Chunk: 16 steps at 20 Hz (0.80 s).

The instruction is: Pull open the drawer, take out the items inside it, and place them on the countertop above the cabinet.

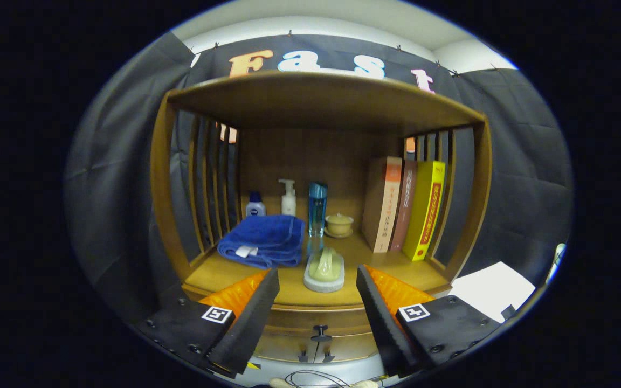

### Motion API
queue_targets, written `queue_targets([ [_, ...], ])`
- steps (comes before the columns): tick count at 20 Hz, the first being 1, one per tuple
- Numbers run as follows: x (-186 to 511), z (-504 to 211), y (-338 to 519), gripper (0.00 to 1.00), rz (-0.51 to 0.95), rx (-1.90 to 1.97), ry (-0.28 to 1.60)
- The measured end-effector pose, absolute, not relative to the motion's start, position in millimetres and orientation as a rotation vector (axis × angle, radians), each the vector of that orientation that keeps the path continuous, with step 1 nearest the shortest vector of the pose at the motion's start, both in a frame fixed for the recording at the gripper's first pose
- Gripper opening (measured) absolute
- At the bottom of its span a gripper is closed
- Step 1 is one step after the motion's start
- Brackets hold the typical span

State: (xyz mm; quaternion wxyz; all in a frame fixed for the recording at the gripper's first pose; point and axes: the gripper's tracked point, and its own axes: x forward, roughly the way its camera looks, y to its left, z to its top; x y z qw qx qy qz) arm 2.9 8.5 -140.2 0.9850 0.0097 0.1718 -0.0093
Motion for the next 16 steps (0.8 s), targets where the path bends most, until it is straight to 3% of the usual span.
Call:
queue_targets([
  [9, -16, -10, 4, 0.97, -0.024, 0.05, 0.208],
  [16, -20, -8, 22, 0.97, 0.008, 0.056, 0.207],
])
